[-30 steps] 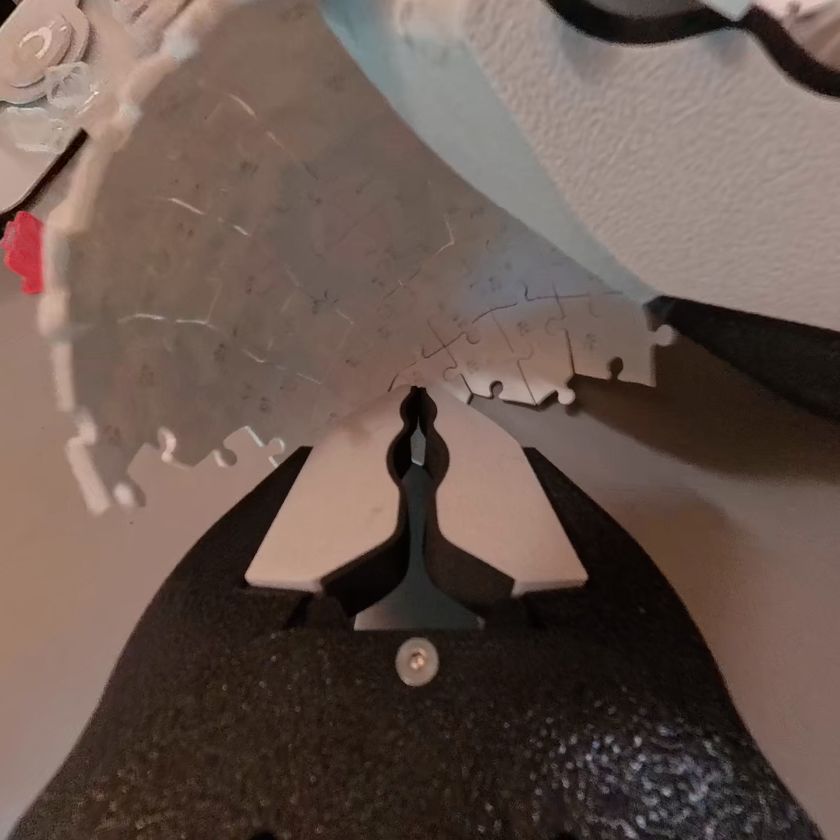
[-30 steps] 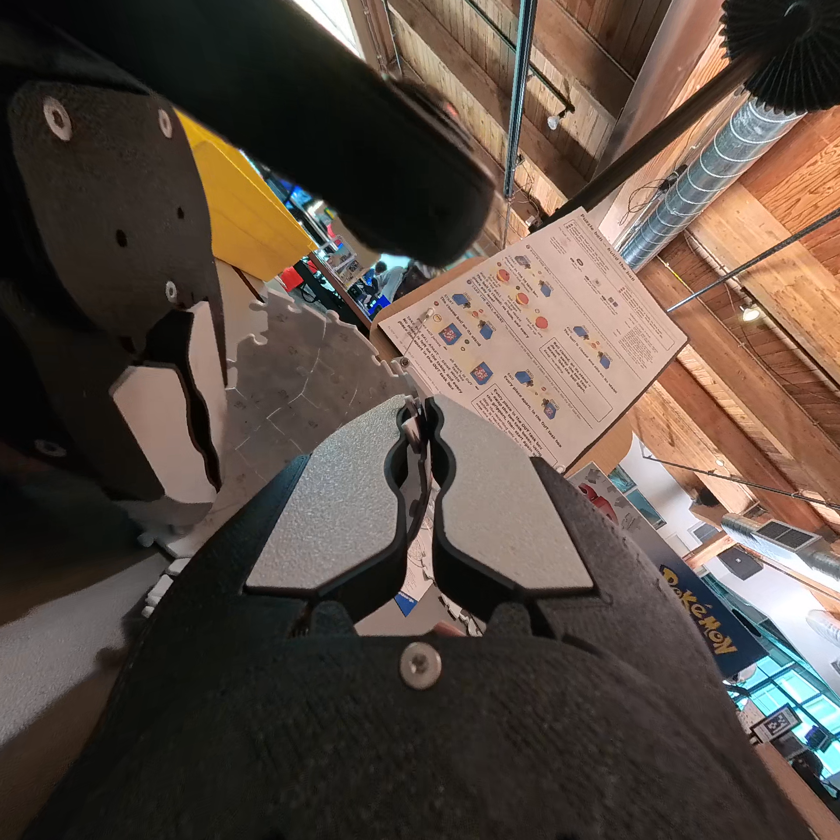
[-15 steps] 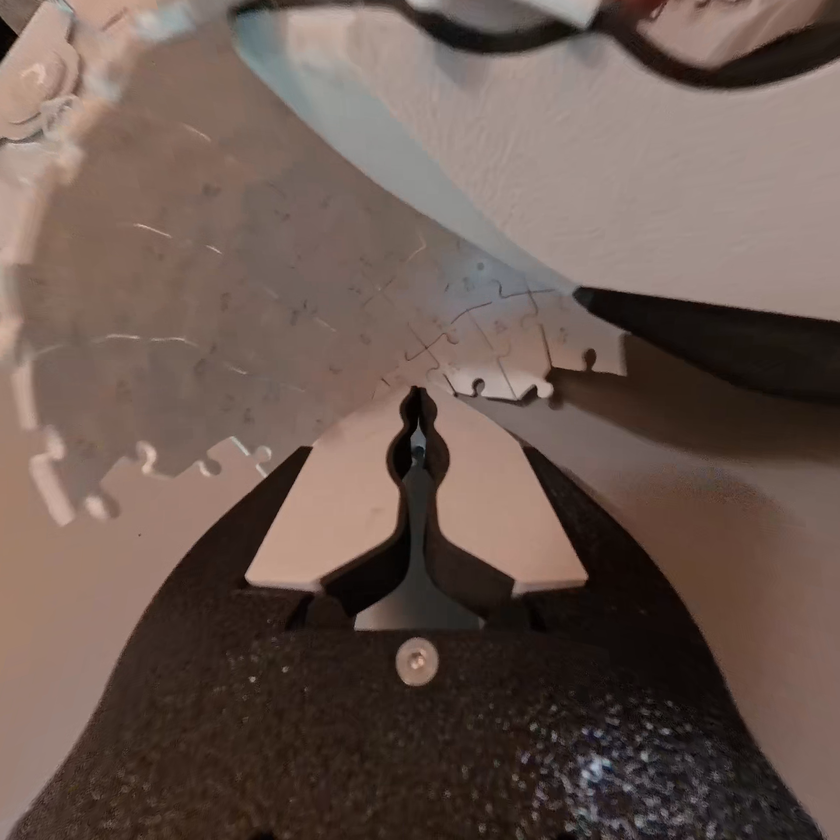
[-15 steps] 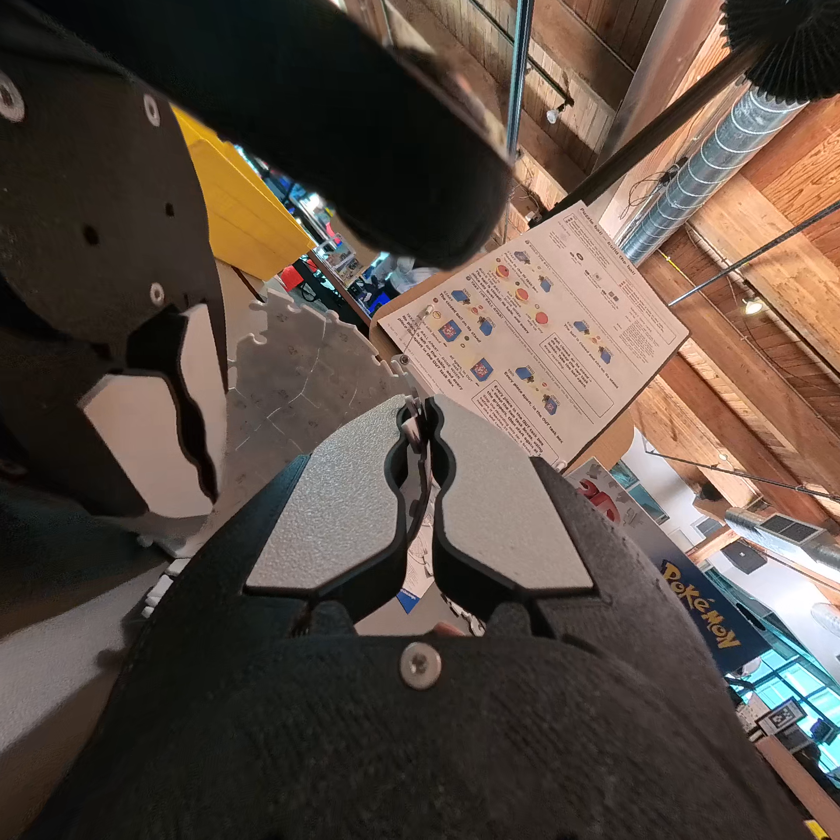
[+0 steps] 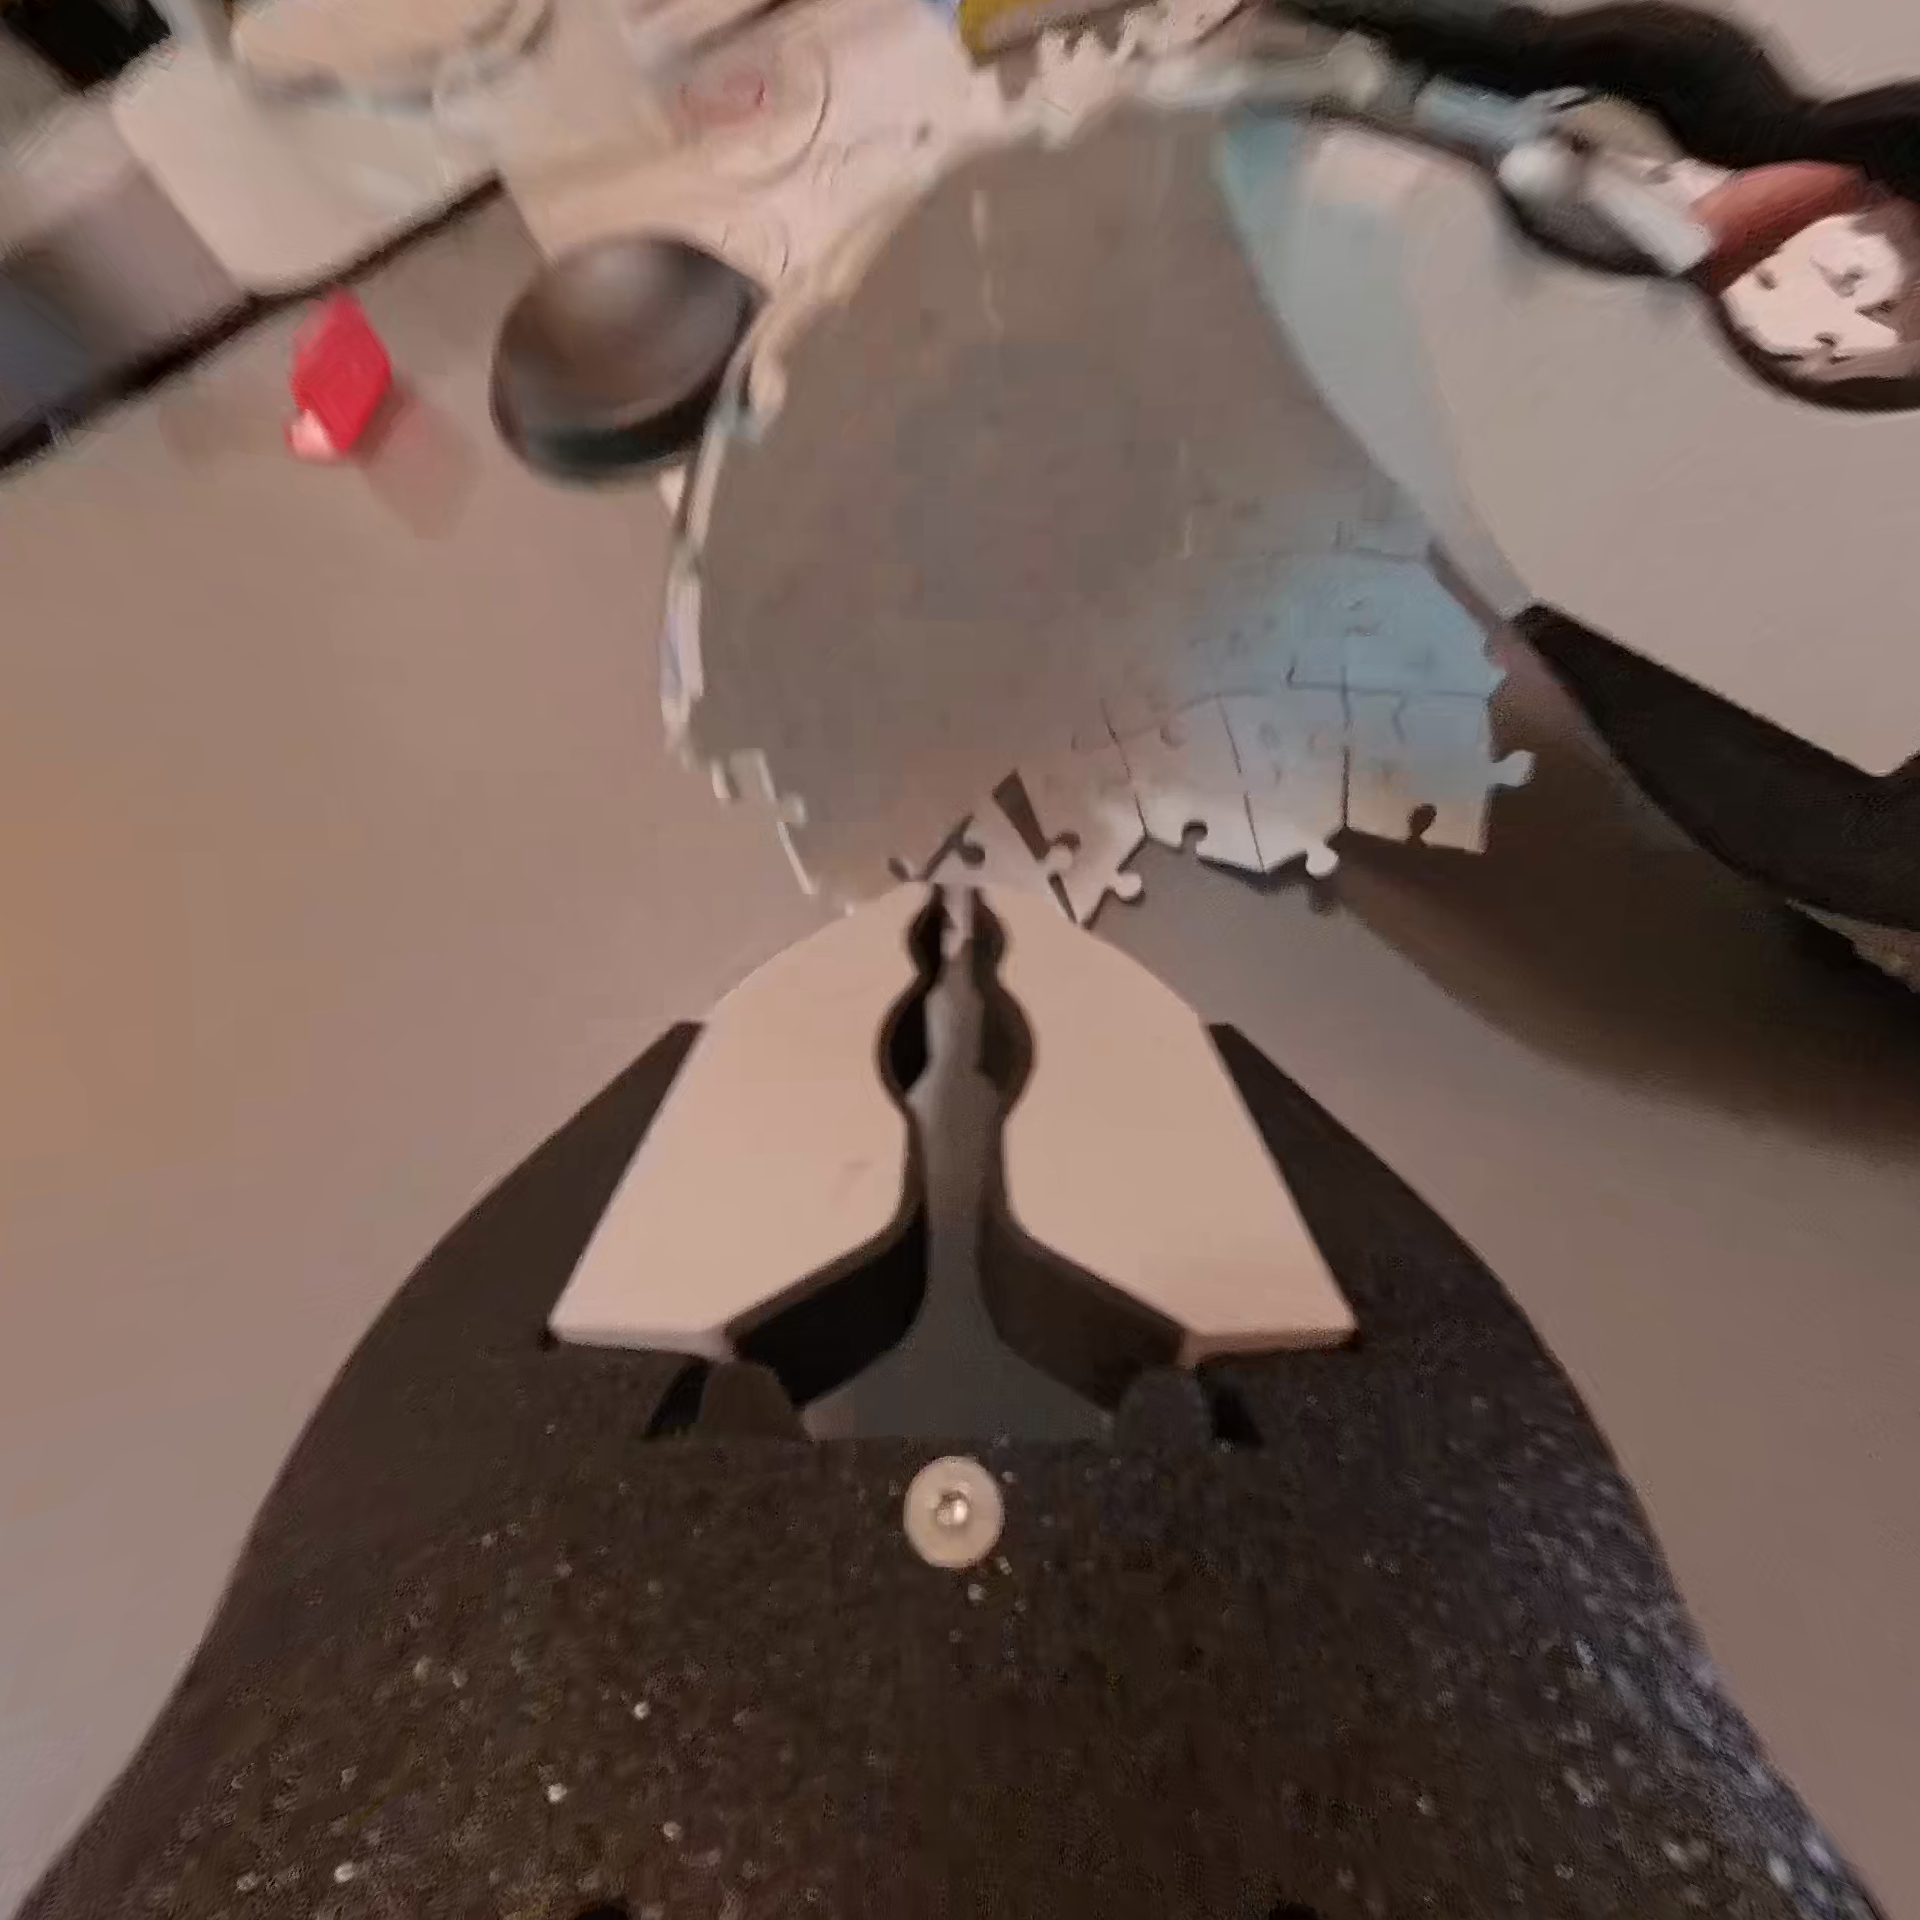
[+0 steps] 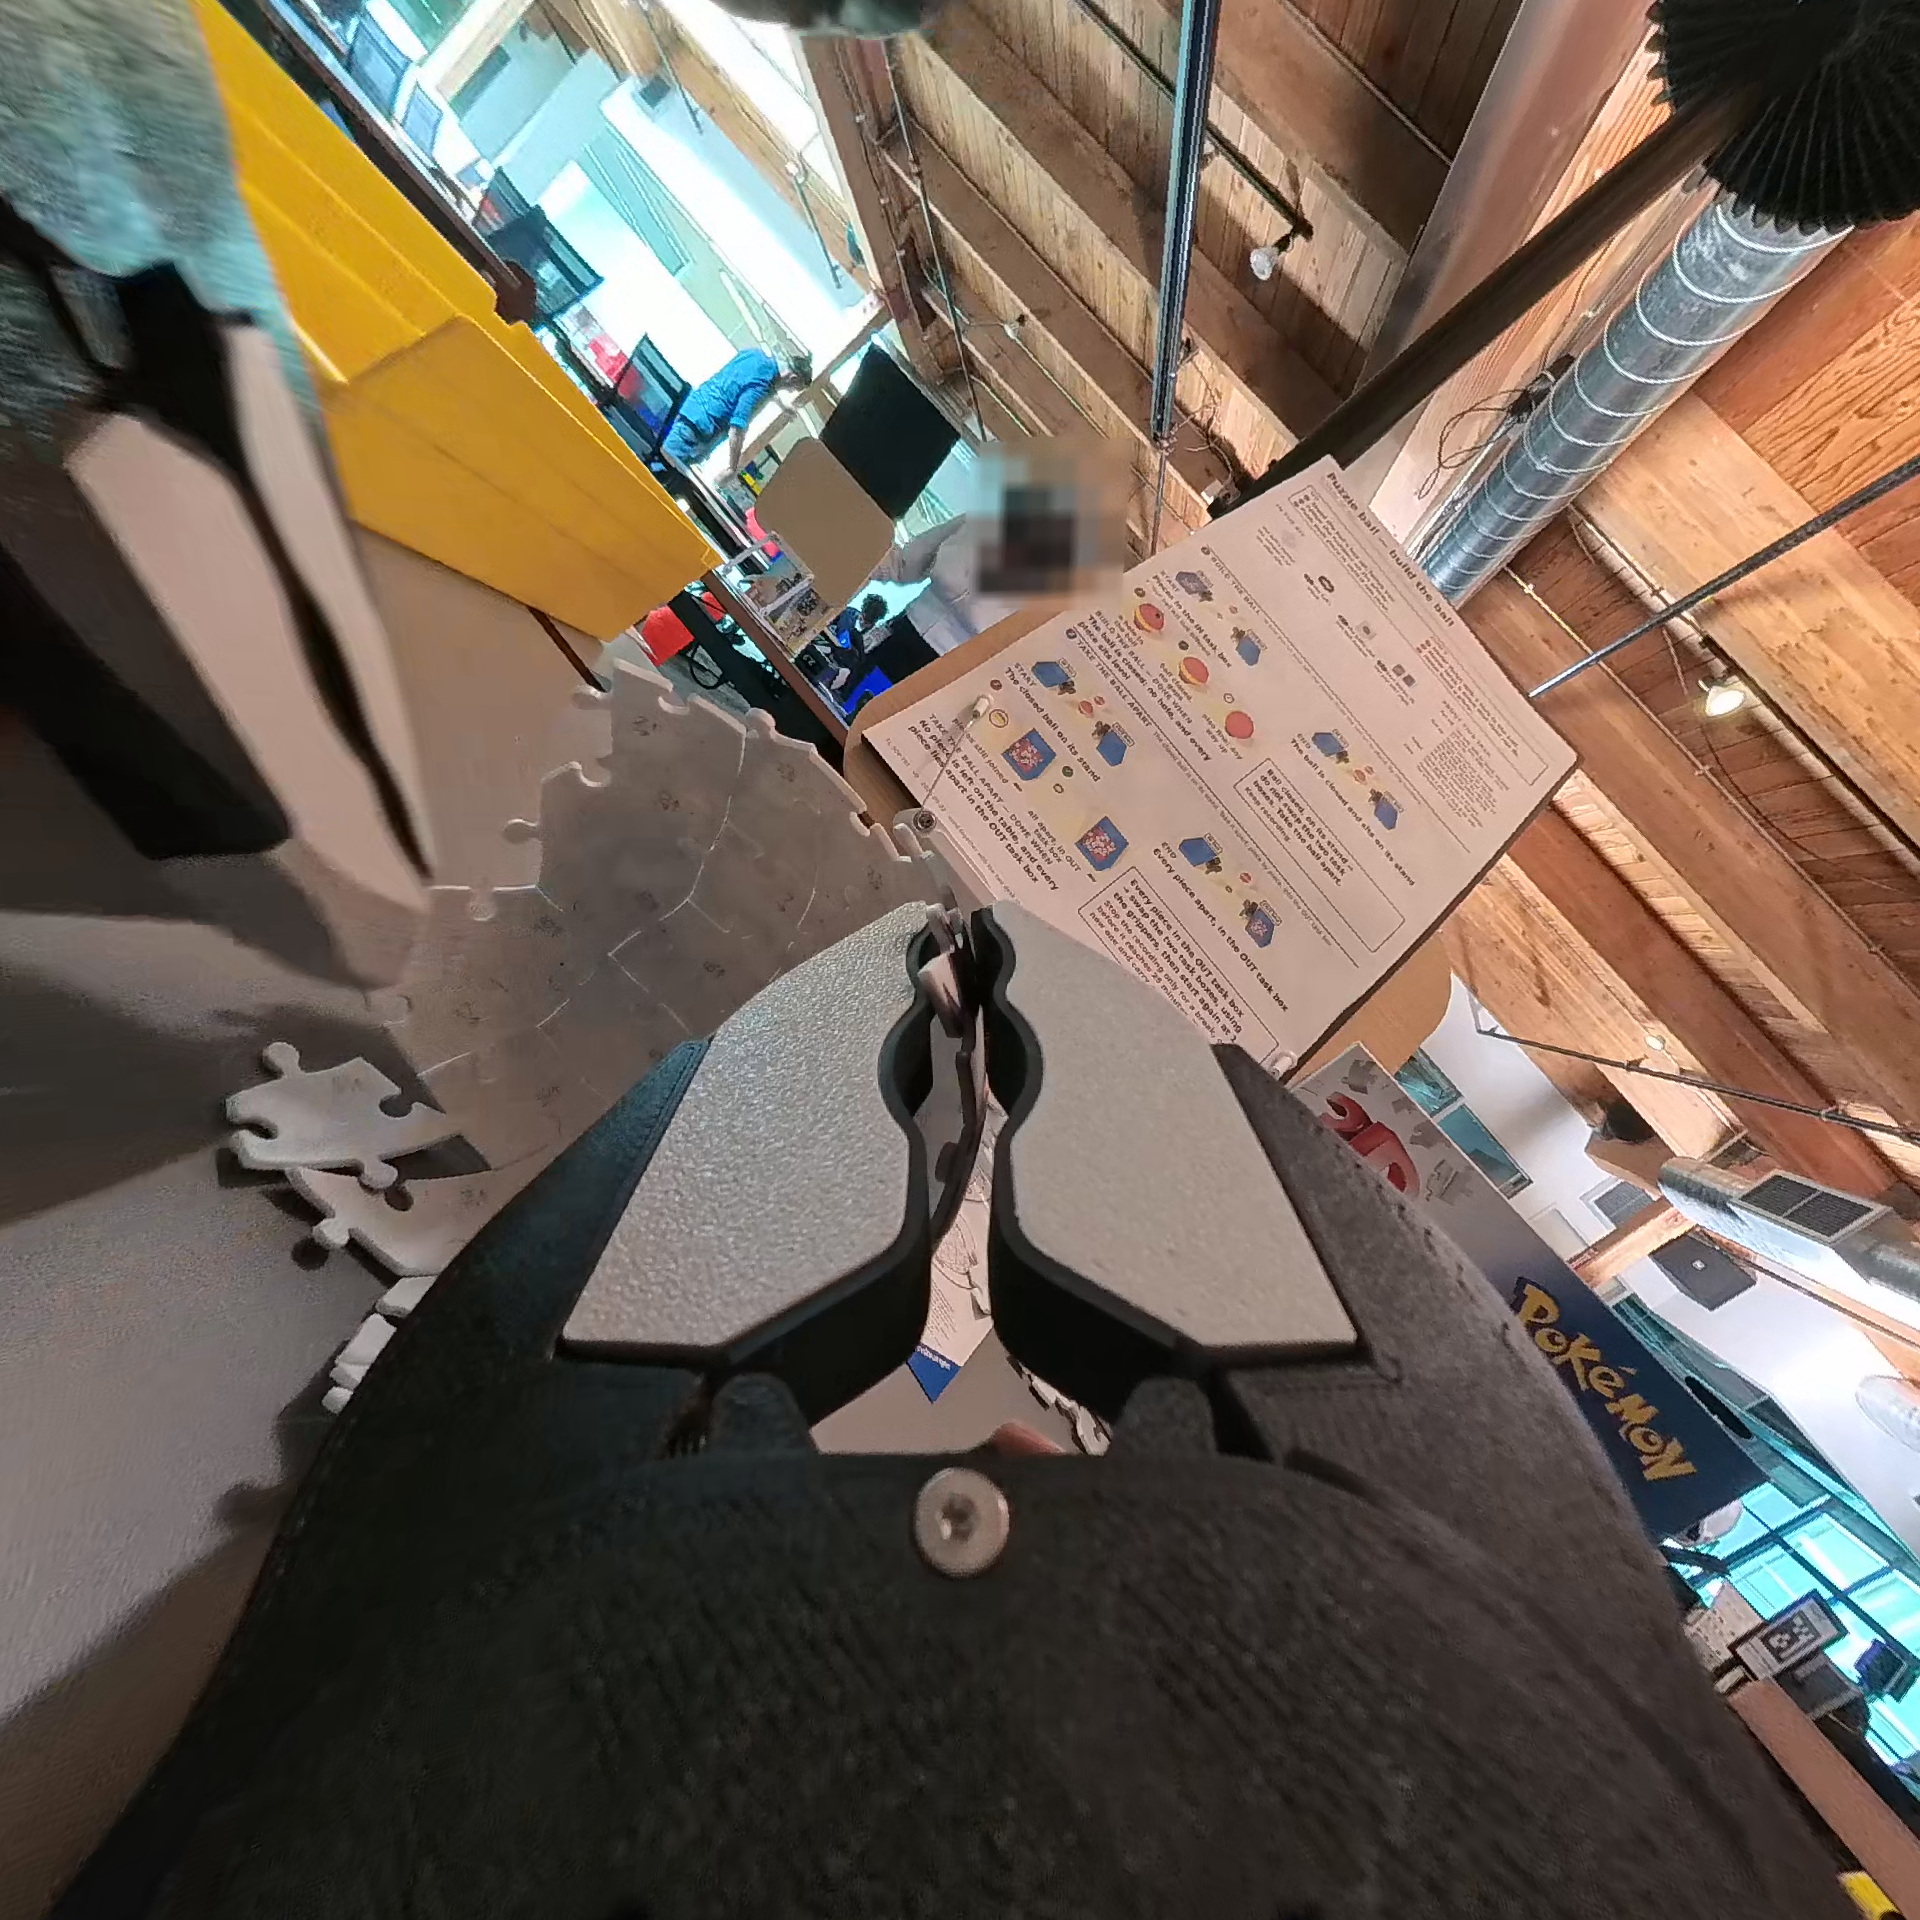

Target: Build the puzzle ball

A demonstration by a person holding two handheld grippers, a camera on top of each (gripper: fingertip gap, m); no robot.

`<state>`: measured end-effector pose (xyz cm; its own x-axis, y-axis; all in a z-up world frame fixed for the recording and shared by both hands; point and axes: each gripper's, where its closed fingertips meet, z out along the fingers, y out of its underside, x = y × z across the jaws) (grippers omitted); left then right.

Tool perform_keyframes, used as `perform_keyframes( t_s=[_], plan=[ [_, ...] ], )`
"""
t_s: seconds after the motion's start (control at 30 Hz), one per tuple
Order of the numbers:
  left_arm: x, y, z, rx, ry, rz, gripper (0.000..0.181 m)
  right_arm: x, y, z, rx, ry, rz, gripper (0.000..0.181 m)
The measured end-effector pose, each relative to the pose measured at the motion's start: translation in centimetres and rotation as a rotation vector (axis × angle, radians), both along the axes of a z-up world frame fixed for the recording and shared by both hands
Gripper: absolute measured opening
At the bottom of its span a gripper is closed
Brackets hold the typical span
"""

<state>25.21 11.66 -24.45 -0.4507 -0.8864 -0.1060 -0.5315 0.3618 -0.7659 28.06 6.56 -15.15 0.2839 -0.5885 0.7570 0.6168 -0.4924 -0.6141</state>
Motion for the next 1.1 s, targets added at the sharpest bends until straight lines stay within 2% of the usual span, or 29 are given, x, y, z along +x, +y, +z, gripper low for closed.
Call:
perform_keyframes(
  t_s=[0.03,0.07,0.2,0.33,1.1],
  plan=[
    [-0.5,0.2,-0.5,-0.018,0.038,0.058,0.029,0.0,0.0,0.0,0.001,0.001,0.001,0.005],
    [-1.0,0.2,-1.0,-0.034,0.079,0.102,0.036,0.0,0.0,0.0,0.001,0.002,0.001,0.005],
    [-1.5,0.0,-2.4,-0.027,0.124,0.199,0.037,0.0,0.0,0.0,0.000,0.001,0.002,0.005],
    [-1.0,-0.5,-3.2,-0.037,0.167,0.205,0.035,0.0,0.1,0.0,-0.002,-0.001,0.003,0.005],
    [-0.8,-0.7,-3.2,-0.015,0.197,0.062,0.030,0.0,0.1,0.0,0.000,0.002,0.007,0.005]
  ],
)
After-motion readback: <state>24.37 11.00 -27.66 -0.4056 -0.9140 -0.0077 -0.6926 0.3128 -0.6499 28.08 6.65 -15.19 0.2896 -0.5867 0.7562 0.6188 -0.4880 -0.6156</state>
